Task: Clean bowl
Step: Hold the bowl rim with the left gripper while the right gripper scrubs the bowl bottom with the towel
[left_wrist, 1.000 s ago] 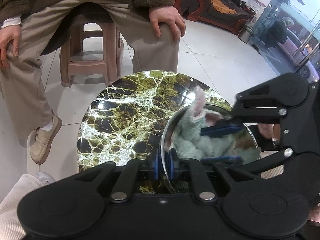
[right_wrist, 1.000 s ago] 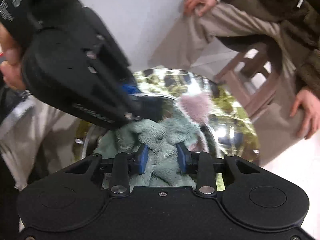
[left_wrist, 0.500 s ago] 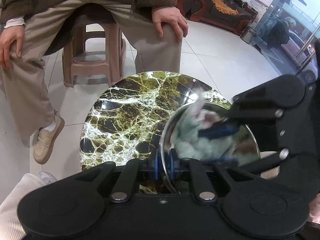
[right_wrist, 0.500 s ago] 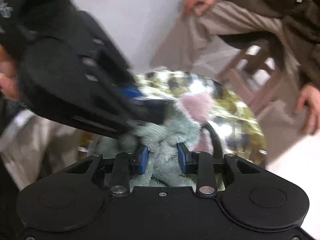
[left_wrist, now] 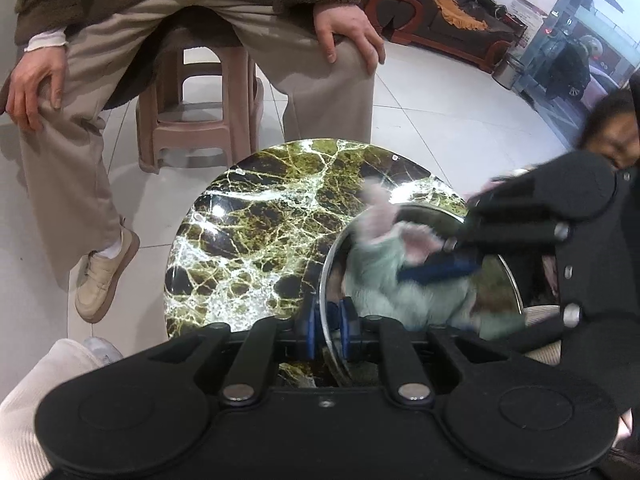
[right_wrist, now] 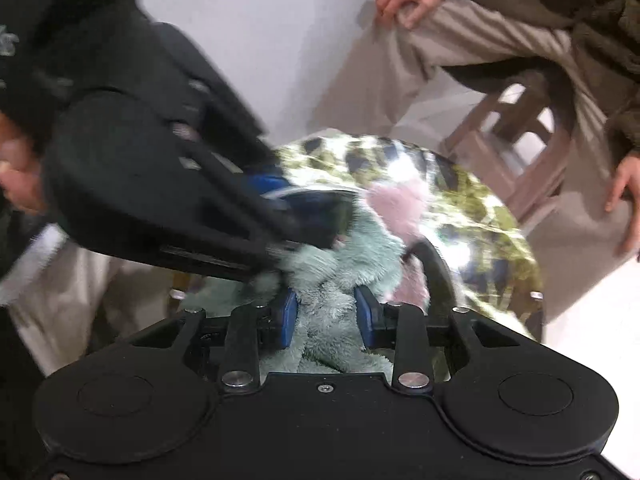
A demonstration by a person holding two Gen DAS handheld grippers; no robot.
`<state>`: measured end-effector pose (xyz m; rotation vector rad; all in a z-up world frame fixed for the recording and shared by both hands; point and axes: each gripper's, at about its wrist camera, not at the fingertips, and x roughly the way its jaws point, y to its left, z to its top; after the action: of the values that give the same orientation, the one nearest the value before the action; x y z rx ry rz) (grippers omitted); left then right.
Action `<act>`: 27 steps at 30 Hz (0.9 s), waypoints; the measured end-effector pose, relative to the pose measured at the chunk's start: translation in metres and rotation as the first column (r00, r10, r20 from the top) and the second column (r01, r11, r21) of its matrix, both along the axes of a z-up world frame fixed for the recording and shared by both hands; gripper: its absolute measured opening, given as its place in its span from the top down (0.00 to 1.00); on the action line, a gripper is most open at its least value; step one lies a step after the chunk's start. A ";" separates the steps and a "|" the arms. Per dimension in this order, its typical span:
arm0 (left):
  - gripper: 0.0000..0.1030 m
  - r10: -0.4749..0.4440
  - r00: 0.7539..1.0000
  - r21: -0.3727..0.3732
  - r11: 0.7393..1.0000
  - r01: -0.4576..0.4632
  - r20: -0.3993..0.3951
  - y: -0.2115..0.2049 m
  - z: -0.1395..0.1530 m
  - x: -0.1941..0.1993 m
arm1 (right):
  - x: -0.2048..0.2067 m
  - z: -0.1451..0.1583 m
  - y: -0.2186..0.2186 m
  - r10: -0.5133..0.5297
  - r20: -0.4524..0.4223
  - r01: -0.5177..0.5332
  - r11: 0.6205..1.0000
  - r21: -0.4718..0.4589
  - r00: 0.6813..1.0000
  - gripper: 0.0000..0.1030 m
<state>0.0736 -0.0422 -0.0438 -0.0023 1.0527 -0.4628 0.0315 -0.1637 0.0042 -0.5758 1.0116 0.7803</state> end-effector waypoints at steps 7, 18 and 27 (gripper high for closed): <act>0.89 0.000 1.000 -0.002 1.000 0.000 -0.001 0.001 0.000 -0.004 | -0.022 0.004 0.008 0.023 -0.057 -0.024 1.000 -0.015 0.998 0.70; 0.89 -0.008 1.000 0.001 1.000 0.008 0.001 0.001 0.001 -0.008 | -0.008 0.012 0.006 -0.018 0.001 0.018 0.999 -0.040 1.000 0.72; 0.88 -0.017 1.000 0.004 1.000 0.017 0.004 -0.002 0.001 -0.008 | -0.017 0.009 0.020 0.029 -0.072 -0.028 0.999 0.016 0.997 0.70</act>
<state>0.0659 -0.0445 -0.0429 0.0104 1.0506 -0.4757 0.0148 -0.1440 0.0131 -0.5539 1.0651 0.8385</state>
